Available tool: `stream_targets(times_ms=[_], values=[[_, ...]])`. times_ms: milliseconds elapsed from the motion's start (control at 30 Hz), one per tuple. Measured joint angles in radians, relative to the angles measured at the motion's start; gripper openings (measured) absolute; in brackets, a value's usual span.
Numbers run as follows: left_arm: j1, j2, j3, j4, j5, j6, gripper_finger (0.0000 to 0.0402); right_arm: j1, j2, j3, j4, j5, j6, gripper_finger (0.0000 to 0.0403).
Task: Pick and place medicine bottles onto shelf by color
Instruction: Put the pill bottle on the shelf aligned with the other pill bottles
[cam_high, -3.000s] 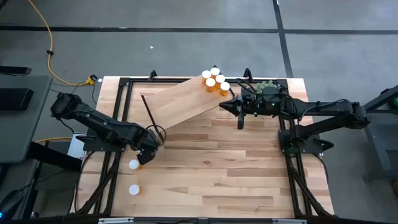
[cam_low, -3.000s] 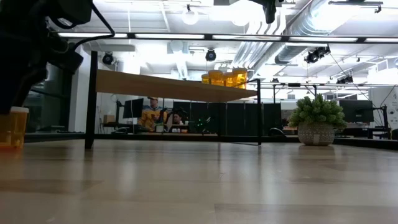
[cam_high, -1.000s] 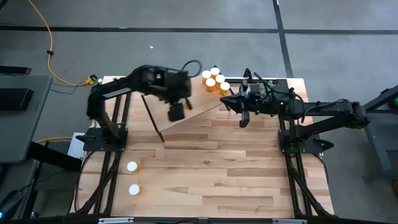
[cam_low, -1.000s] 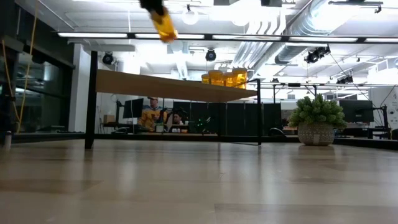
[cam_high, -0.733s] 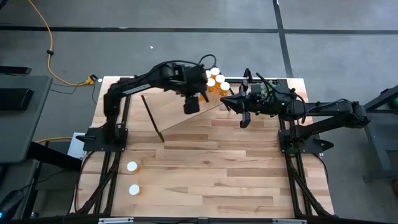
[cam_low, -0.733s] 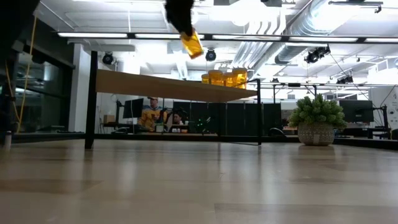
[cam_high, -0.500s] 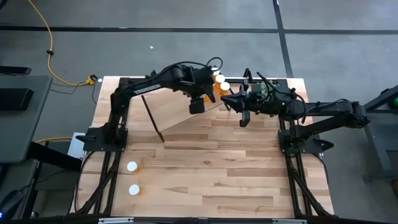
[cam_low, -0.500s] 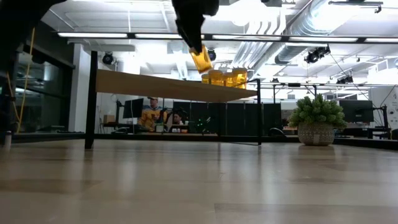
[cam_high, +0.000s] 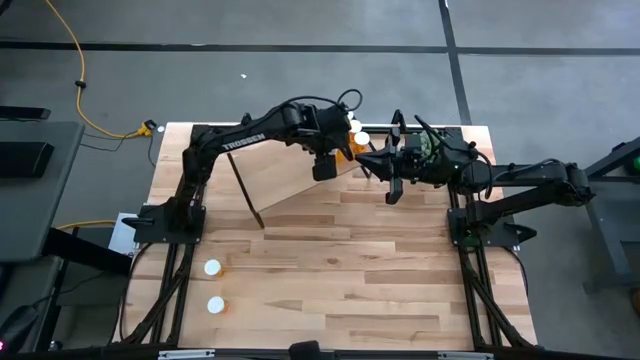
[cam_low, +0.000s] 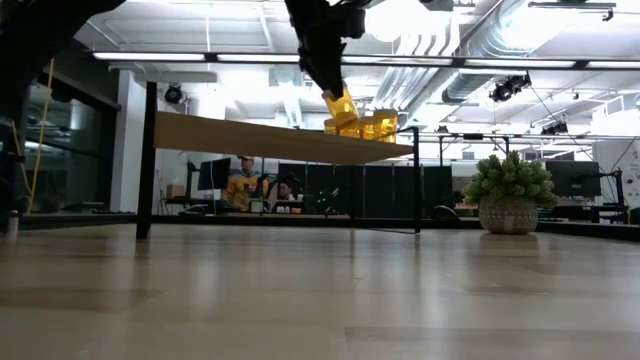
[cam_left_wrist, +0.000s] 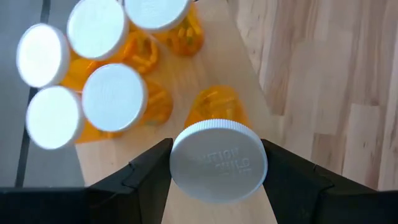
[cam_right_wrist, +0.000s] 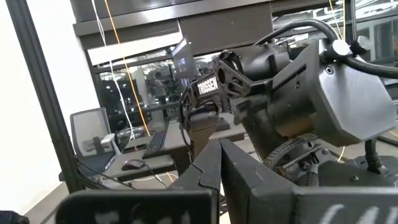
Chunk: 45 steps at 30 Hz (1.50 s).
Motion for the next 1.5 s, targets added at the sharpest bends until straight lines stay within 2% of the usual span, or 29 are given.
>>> stream_targets(times_ms=[200, 367, 433, 600, 767, 1033, 1500], values=[[0.006, 0.0, 0.0, -0.017, -0.003, -0.007, 0.0211, 0.0, 0.0, 0.0, -0.001, 0.01, 0.023, 0.0], [0.005, 0.0, 0.0, -0.018, -0.001, -0.016, 0.0211, -0.009, 0.0, 0.0, -0.195, 0.209, 0.15, 0.0], [0.005, 0.0, 0.0, -0.018, 0.0, -0.016, 0.0211, -0.036, 0.0, 0.0, -0.279, 0.257, 0.23, 0.0], [0.006, 0.0, 0.0, -0.01, 0.032, -0.019, 0.0211, -0.111, 0.049, 0.0, -0.462, 0.203, 0.323, 0.0], [0.004, 0.0, 0.0, 0.006, 0.037, -0.02, 0.0211, -0.164, 0.166, 0.0, -0.425, 0.11, 0.323, 0.0], [0.005, -0.001, 0.0, 0.012, 0.033, -0.026, 0.0211, -0.181, 0.224, 0.0, -0.368, 0.253, 0.315, 0.0], [0.005, -0.001, 0.0, 0.083, 0.074, -0.034, 0.0211, -0.201, 0.224, 0.0, -0.384, 0.25, 0.307, 0.0]])
